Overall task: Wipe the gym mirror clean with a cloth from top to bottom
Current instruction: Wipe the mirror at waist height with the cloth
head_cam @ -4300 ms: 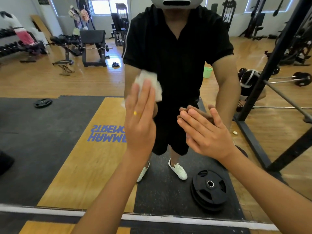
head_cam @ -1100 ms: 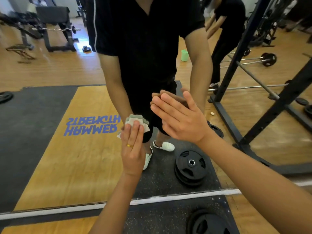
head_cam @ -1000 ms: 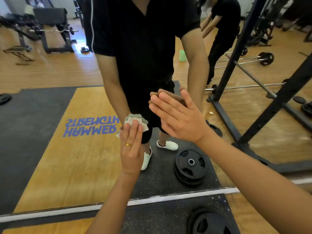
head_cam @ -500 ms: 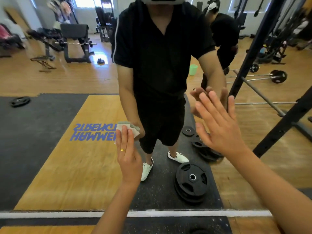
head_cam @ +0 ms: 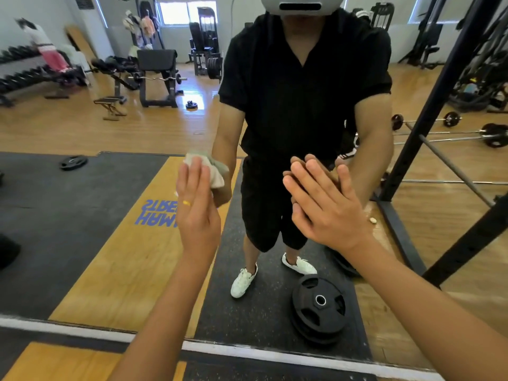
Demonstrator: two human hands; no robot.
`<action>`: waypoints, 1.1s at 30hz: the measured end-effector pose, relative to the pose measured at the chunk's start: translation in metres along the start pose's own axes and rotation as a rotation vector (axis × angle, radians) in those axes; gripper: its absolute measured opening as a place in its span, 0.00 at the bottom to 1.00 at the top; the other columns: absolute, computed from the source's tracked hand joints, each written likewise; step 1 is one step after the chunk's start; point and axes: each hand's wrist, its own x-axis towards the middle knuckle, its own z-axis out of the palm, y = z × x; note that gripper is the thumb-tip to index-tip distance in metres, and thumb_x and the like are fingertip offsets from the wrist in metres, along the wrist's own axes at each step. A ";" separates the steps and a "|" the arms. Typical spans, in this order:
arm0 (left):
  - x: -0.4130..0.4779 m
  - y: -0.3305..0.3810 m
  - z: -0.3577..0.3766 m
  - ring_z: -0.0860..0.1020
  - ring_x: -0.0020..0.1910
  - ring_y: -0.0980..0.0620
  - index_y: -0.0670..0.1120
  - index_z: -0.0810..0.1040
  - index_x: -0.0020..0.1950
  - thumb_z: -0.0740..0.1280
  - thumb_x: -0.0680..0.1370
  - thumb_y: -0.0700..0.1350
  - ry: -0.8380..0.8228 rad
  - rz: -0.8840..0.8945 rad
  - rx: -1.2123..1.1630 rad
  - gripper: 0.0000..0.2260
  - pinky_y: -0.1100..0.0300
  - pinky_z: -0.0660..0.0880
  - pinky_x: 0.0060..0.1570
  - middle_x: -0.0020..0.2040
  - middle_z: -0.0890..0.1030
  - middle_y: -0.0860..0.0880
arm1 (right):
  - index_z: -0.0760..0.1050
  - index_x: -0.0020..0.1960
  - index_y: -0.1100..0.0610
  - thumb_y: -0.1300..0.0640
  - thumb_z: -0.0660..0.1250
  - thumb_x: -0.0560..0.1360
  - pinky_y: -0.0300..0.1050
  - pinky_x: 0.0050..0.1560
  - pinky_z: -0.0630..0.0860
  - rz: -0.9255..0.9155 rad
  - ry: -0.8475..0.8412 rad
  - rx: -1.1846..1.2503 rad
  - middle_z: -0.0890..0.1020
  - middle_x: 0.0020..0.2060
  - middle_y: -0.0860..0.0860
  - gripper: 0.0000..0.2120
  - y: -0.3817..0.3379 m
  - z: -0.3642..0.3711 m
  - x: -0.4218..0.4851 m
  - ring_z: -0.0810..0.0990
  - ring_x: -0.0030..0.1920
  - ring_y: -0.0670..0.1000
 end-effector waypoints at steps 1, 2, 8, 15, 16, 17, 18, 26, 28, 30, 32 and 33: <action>0.013 0.006 -0.001 0.57 0.82 0.44 0.33 0.68 0.75 0.58 0.82 0.25 0.018 0.008 -0.002 0.21 0.35 0.67 0.73 0.78 0.65 0.46 | 0.71 0.77 0.57 0.54 0.68 0.77 0.61 0.80 0.51 0.003 0.002 -0.003 0.71 0.76 0.56 0.28 0.000 0.000 0.000 0.67 0.78 0.56; 0.026 0.013 -0.001 0.58 0.81 0.42 0.33 0.70 0.74 0.58 0.82 0.25 0.034 0.010 -0.003 0.20 0.35 0.66 0.73 0.77 0.67 0.44 | 0.71 0.77 0.57 0.54 0.68 0.78 0.61 0.80 0.51 0.006 0.005 -0.004 0.71 0.76 0.56 0.28 0.000 -0.001 0.001 0.67 0.77 0.56; 0.062 0.033 0.013 0.66 0.74 0.31 0.29 0.74 0.70 0.55 0.86 0.33 0.139 0.076 0.041 0.15 0.35 0.70 0.71 0.71 0.73 0.34 | 0.70 0.78 0.57 0.54 0.67 0.78 0.61 0.80 0.52 0.024 0.001 0.014 0.70 0.77 0.55 0.28 0.000 -0.001 0.000 0.64 0.79 0.55; -0.047 -0.010 0.007 0.53 0.83 0.46 0.36 0.62 0.78 0.55 0.83 0.26 -0.092 0.091 0.186 0.23 0.38 0.64 0.76 0.84 0.54 0.51 | 0.71 0.77 0.57 0.54 0.67 0.78 0.62 0.78 0.56 0.024 0.014 -0.001 0.71 0.76 0.55 0.28 -0.001 -0.001 0.000 0.68 0.77 0.56; -0.053 -0.012 0.006 0.51 0.83 0.46 0.36 0.61 0.78 0.55 0.82 0.26 -0.110 0.093 0.193 0.24 0.38 0.64 0.76 0.84 0.51 0.52 | 0.71 0.77 0.57 0.54 0.67 0.78 0.62 0.78 0.56 0.024 0.018 -0.003 0.72 0.76 0.55 0.28 -0.001 -0.001 0.000 0.68 0.77 0.56; -0.054 -0.012 0.005 0.51 0.83 0.46 0.36 0.60 0.78 0.55 0.82 0.26 -0.121 0.088 0.183 0.24 0.37 0.63 0.76 0.85 0.51 0.53 | 0.71 0.77 0.57 0.54 0.67 0.77 0.62 0.78 0.56 0.024 0.021 -0.002 0.72 0.76 0.55 0.28 -0.002 -0.001 0.000 0.69 0.77 0.56; -0.051 -0.011 0.004 0.51 0.83 0.46 0.36 0.60 0.78 0.54 0.83 0.26 -0.128 0.080 0.165 0.23 0.38 0.62 0.77 0.84 0.51 0.53 | 0.72 0.77 0.57 0.54 0.67 0.77 0.62 0.78 0.57 0.025 0.023 0.000 0.72 0.76 0.55 0.28 -0.002 -0.001 0.000 0.69 0.77 0.56; 0.050 0.043 0.015 0.57 0.80 0.38 0.31 0.68 0.75 0.57 0.85 0.30 0.031 0.024 0.001 0.18 0.42 0.54 0.80 0.76 0.68 0.32 | 0.73 0.76 0.57 0.55 0.68 0.77 0.61 0.78 0.56 0.029 0.040 0.013 0.72 0.75 0.55 0.27 -0.002 0.000 0.000 0.68 0.77 0.56; 0.058 0.049 0.021 0.58 0.80 0.39 0.31 0.69 0.74 0.61 0.83 0.30 0.057 0.032 -0.002 0.18 0.36 0.59 0.78 0.75 0.69 0.33 | 0.73 0.76 0.57 0.55 0.68 0.77 0.61 0.79 0.55 0.031 0.041 0.013 0.73 0.75 0.55 0.27 -0.002 -0.001 0.001 0.69 0.77 0.56; 0.048 0.042 0.022 0.57 0.81 0.45 0.31 0.69 0.74 0.63 0.83 0.33 0.051 0.097 0.014 0.18 0.33 0.63 0.74 0.74 0.70 0.34 | 0.73 0.75 0.57 0.55 0.68 0.77 0.60 0.79 0.55 0.033 0.041 0.015 0.73 0.75 0.55 0.27 -0.001 -0.001 0.001 0.69 0.76 0.56; 0.025 0.030 0.021 0.57 0.81 0.47 0.32 0.68 0.74 0.62 0.85 0.34 0.021 0.148 0.014 0.18 0.32 0.66 0.72 0.75 0.69 0.38 | 0.73 0.76 0.57 0.55 0.67 0.77 0.61 0.79 0.55 0.035 0.033 0.019 0.73 0.75 0.55 0.27 -0.002 -0.002 0.002 0.68 0.77 0.56; 0.011 0.024 0.020 0.57 0.82 0.47 0.33 0.68 0.74 0.62 0.85 0.35 -0.004 0.160 0.017 0.18 0.32 0.66 0.72 0.77 0.67 0.41 | 0.72 0.76 0.57 0.55 0.67 0.78 0.61 0.78 0.56 0.034 0.028 0.021 0.73 0.75 0.55 0.27 -0.002 -0.002 0.002 0.68 0.77 0.56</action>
